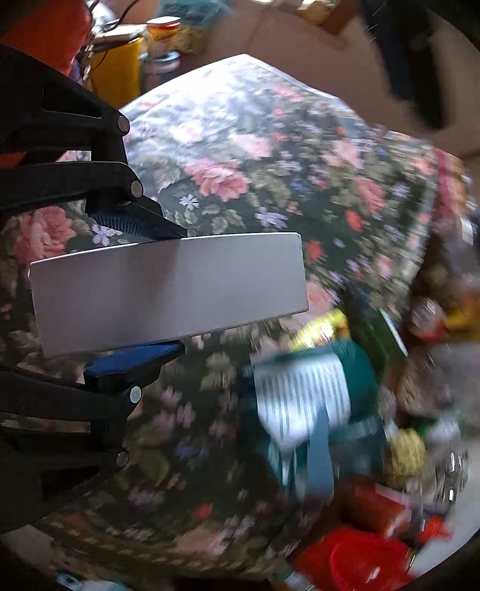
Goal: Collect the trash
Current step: 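Grasp the white paper box with the right tool while the left tool grasps the green plastic bag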
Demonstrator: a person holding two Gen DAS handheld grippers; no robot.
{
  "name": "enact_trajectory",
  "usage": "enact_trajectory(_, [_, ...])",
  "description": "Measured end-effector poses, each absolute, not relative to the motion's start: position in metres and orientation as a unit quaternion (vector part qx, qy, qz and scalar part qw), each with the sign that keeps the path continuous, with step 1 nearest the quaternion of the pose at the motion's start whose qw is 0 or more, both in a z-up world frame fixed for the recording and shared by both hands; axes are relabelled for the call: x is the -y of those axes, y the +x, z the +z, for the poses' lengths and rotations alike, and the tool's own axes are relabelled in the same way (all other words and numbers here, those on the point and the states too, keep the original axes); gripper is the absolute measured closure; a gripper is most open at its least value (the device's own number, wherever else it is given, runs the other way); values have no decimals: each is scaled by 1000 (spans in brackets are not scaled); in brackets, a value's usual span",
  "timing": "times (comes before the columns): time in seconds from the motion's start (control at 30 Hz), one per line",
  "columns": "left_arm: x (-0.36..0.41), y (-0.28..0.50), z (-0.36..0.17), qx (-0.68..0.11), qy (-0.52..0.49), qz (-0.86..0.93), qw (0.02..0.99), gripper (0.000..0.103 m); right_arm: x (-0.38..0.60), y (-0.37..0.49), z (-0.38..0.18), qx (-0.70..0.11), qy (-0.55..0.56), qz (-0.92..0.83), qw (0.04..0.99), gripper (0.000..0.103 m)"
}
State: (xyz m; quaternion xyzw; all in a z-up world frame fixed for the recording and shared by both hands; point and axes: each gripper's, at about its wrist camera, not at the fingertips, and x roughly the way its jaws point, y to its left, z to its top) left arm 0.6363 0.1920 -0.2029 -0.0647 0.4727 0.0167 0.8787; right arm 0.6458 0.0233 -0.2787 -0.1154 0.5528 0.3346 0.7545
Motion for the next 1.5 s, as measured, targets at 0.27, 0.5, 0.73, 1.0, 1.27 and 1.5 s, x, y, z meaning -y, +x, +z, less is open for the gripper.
enact_trajectory(0.27, [-143, 677, -226, -497, -37, -31, 866, 24, 67, 650, -219, -509, -31, 222, 831, 53])
enact_trajectory(0.5, [-91, 736, -248, -513, 0, -88, 854, 26, 121, 642, -205, -494, 30, 122, 861, 53])
enact_trajectory(0.73, [-67, 786, -268, -530, 49, -154, 833, 29, 144, 637, -203, -490, 66, 74, 866, 53])
enact_trajectory(1.0, [-70, 815, -296, -579, 26, -198, 791, 49, 148, 632, -201, -482, 84, 61, 870, 54])
enact_trajectory(1.27, [-75, 797, -287, -574, 17, -196, 795, 86, 141, 637, -197, -474, 83, 73, 873, 54])
enact_trajectory(1.5, [-74, 751, -232, -515, 15, -184, 837, 88, 141, 637, -187, -462, 69, 94, 879, 54])
